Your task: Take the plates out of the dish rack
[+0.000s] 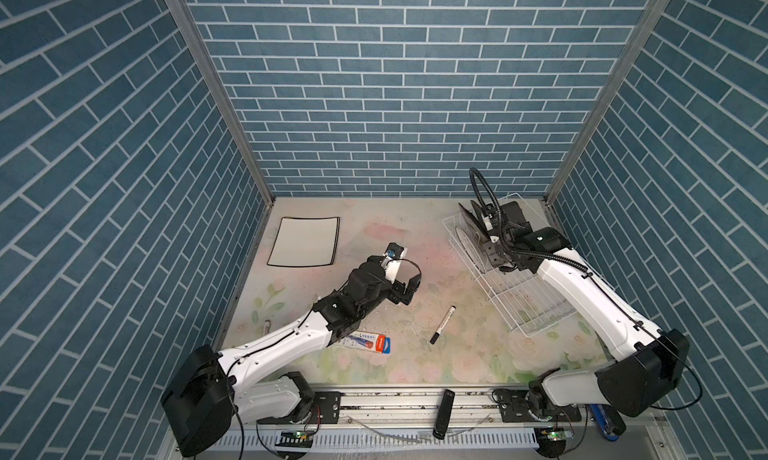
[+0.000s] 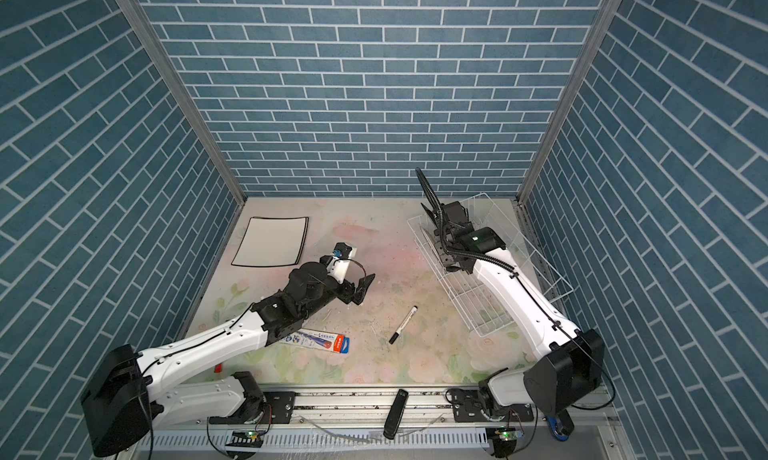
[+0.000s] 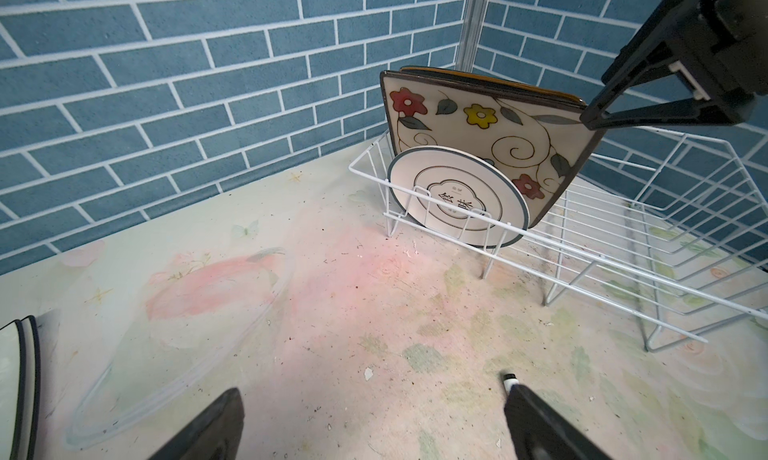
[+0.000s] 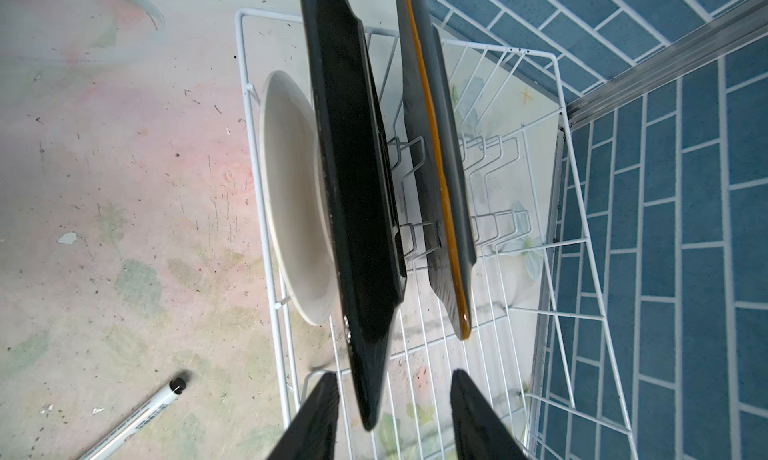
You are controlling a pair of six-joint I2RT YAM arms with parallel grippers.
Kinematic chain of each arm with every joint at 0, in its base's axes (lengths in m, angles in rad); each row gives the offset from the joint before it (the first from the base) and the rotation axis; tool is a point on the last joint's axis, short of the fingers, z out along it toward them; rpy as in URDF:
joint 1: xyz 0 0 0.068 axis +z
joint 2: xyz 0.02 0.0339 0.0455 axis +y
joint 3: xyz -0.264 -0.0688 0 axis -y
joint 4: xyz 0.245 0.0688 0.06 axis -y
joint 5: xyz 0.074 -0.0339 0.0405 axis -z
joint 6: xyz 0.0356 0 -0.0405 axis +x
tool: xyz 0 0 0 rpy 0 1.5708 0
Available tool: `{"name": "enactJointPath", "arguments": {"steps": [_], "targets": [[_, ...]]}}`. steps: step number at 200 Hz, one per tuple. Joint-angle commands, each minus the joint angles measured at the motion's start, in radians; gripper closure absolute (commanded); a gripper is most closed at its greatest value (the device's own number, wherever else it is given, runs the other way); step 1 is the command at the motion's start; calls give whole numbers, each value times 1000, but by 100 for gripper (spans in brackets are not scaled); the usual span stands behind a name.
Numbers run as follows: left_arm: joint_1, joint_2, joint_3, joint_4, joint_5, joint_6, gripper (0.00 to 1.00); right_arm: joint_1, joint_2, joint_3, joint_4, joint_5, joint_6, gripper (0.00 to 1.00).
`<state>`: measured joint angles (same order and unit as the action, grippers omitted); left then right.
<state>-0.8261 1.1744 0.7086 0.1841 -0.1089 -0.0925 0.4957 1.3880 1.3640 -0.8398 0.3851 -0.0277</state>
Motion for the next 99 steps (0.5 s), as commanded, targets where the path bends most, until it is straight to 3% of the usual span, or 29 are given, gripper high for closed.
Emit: {"name": "enactJointPath", "arguments": {"steps": [1, 99], "targets": [[-5, 9, 18, -33, -5, -10, 0, -5, 18, -22, 29, -30, -34, 54], [-5, 48, 43, -55, 28, -85, 0, -29, 72, -33, 58, 13, -43, 61]]}}
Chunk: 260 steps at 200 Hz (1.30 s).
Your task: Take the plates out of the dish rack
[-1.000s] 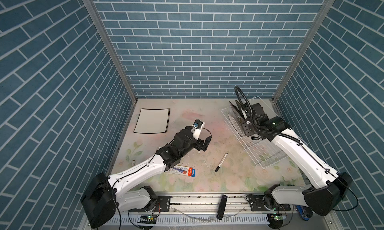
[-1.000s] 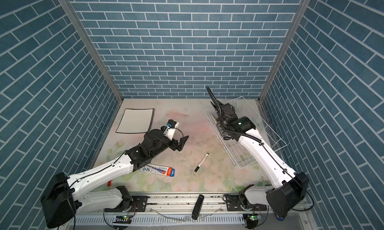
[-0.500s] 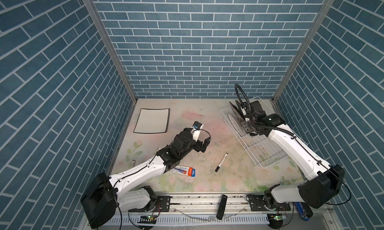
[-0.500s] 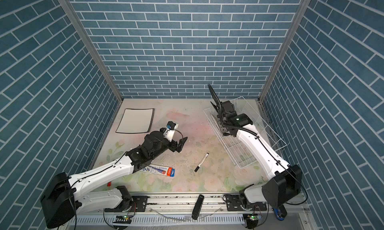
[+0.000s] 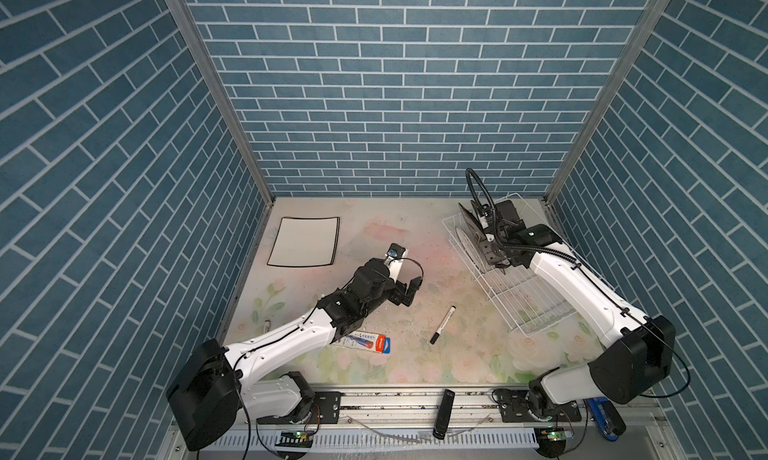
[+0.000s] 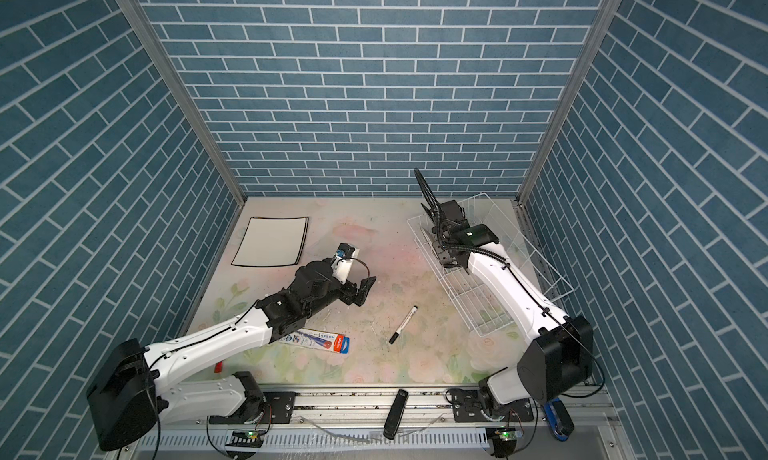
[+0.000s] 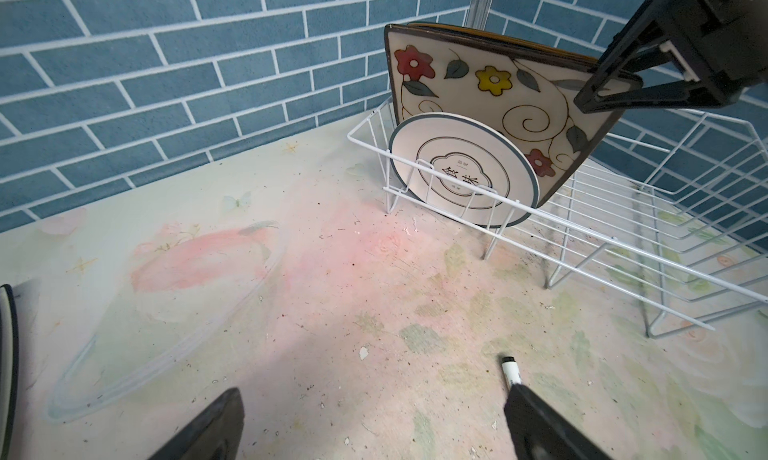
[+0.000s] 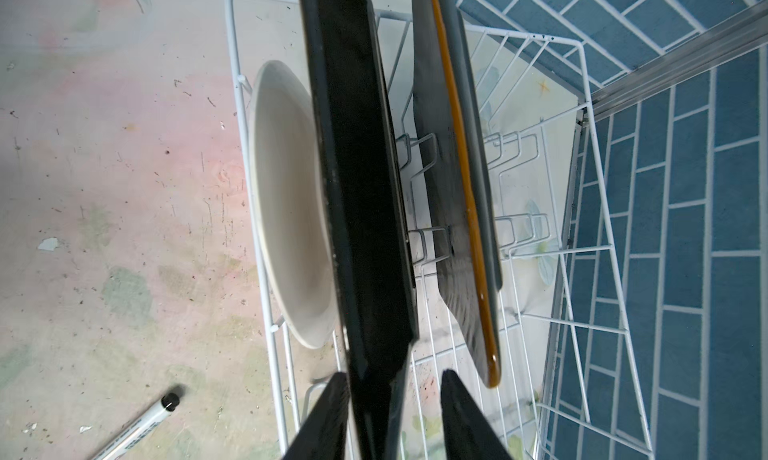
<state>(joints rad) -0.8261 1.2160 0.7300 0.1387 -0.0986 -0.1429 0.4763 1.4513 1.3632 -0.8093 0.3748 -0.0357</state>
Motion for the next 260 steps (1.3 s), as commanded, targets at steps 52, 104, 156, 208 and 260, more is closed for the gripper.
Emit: {"name": "enactJointPath", "arguments": {"steps": [52, 104, 156, 208, 260], "targets": [[-5, -2, 25, -5, 60, -43, 0, -13, 7, -103, 162, 11, -62, 66], [-6, -5, 18, -22, -12, -52, 0, -19, 25, -131, 223, 18, -72, 67], [-5, 0, 14, -16, 9, -81, 0, -21, 18, -142, 216, 38, -69, 80], [-5, 25, 25, -2, 34, -100, 0, -21, 18, -142, 215, 25, -65, 84], [-6, 39, 35, -6, 31, -100, 0, -21, 31, -115, 181, 5, -82, 100]]}}
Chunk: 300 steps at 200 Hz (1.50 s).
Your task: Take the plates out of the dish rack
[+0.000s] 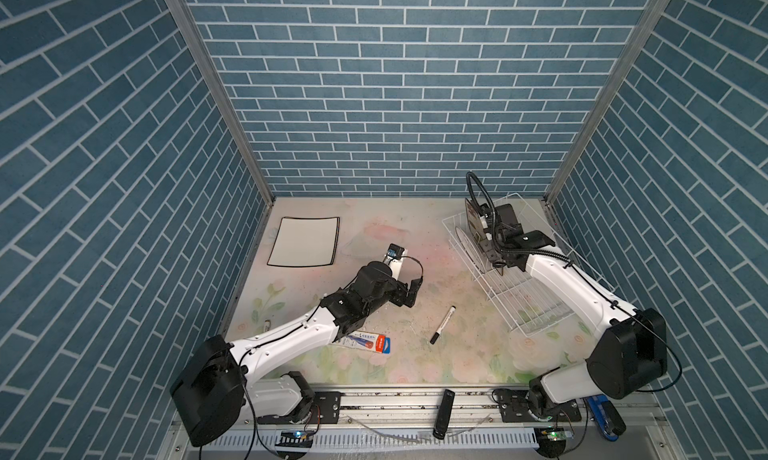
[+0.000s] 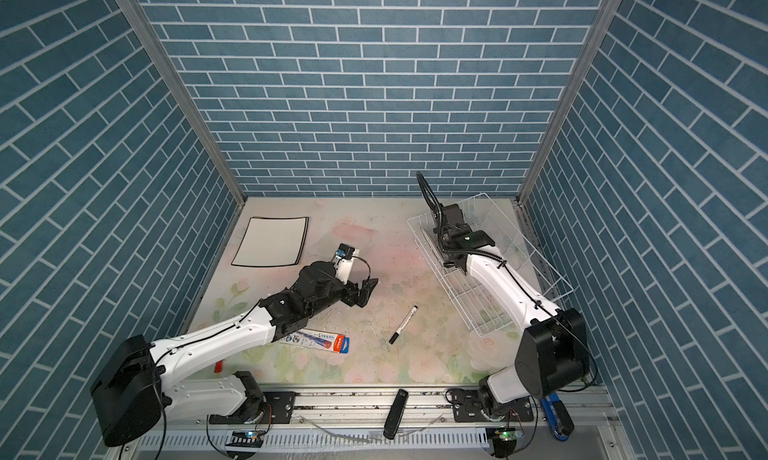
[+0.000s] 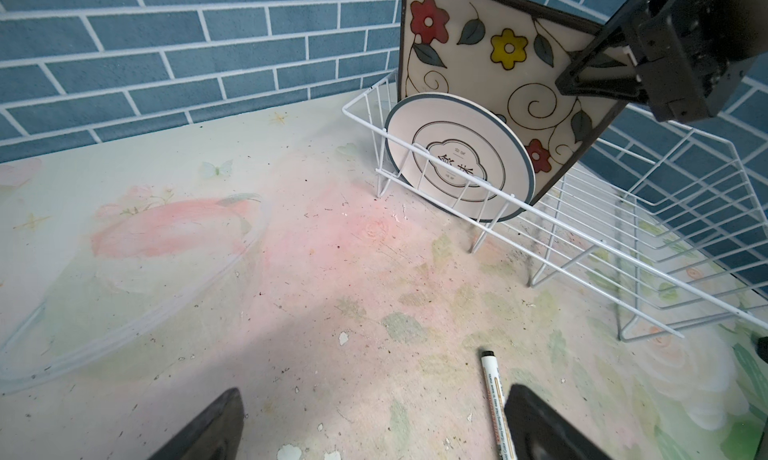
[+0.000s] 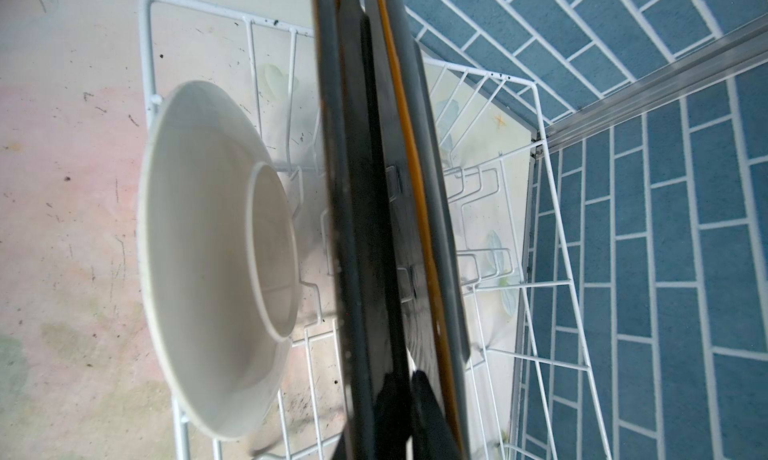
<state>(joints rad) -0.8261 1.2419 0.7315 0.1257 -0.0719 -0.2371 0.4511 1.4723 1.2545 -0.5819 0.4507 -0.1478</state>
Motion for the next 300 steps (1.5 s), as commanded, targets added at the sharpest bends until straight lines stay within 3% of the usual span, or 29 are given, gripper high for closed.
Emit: {"name": "enactJointPath", "arguments": {"steps": [1, 300], "targets": [[-5, 14, 34, 7, 4, -5, 0, 4, 10, -7, -45, -70, 30, 100], [-6, 37, 62, -54, -40, -10, 0, 101, -114, 16, 49, 121, -12, 100]]}}
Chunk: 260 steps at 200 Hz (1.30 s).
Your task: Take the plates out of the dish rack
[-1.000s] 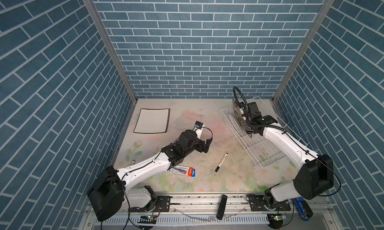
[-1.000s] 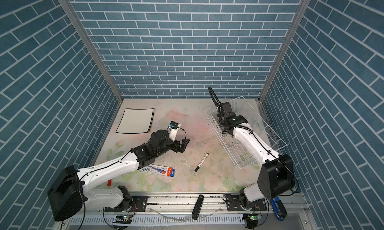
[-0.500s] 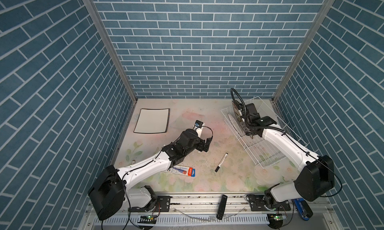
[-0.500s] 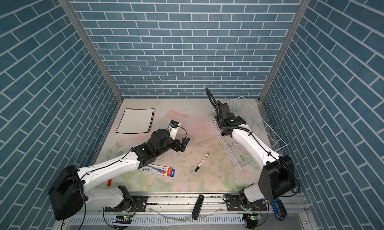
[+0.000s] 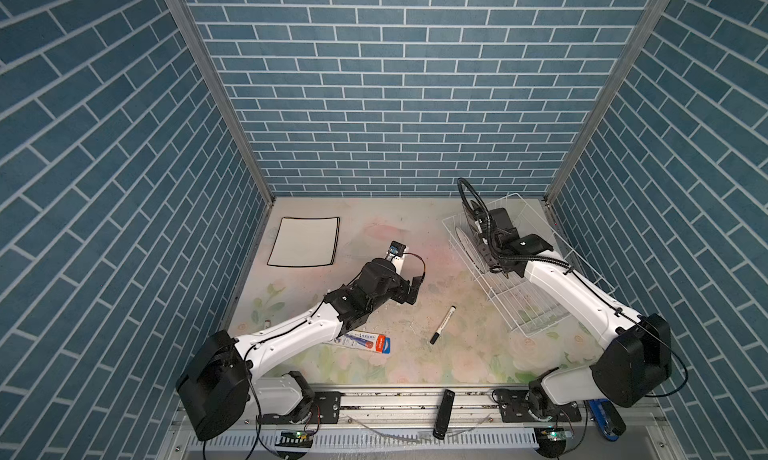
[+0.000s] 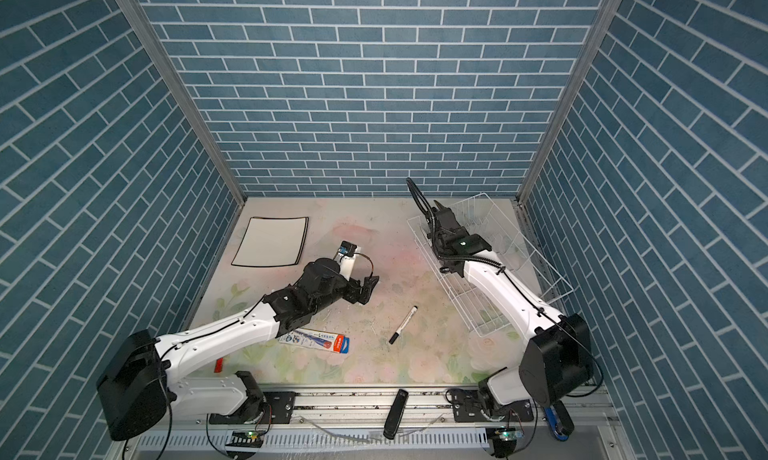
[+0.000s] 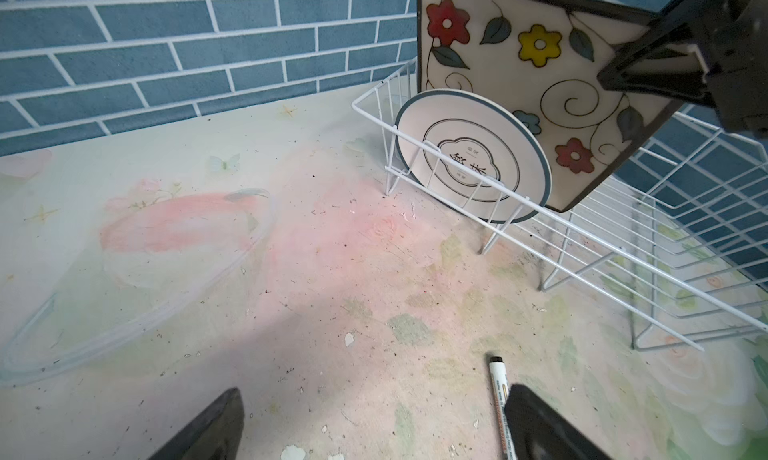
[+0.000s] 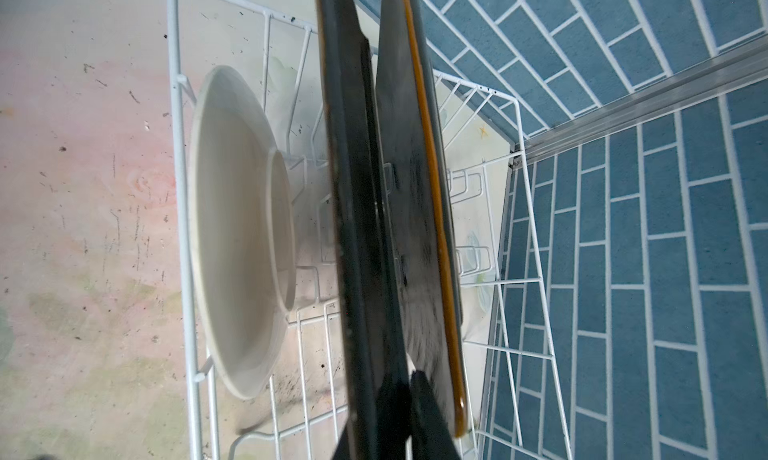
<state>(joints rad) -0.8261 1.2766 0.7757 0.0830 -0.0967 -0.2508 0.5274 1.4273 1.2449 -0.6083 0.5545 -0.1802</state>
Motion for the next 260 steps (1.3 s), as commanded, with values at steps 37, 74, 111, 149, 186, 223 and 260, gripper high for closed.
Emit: {"name": "enactJointPath", "arguments": {"steps": [37, 74, 111, 149, 186, 223, 260], "targets": [[-5, 0, 14, -5, -13, 2, 0, 42, -80, 39, 68, 36, 10, 100], [-5, -8, 3, 14, -6, 3, 0, 60, -87, 60, 51, 64, 9, 100], [-6, -11, -6, 28, 2, 14, 0, 72, -98, 76, 39, 91, 2, 100], [-6, -19, -21, 50, 9, 18, 0, 88, -117, 78, 39, 108, -3, 100], [-5, -16, -21, 47, 5, 16, 0, 106, -135, 92, 29, 109, -10, 100], [-5, -15, -24, 52, 2, 11, 0, 120, -144, 97, 28, 131, -16, 100], [-5, -19, -27, 52, -4, 7, 0, 130, -154, 102, 40, 145, -23, 100]]}}
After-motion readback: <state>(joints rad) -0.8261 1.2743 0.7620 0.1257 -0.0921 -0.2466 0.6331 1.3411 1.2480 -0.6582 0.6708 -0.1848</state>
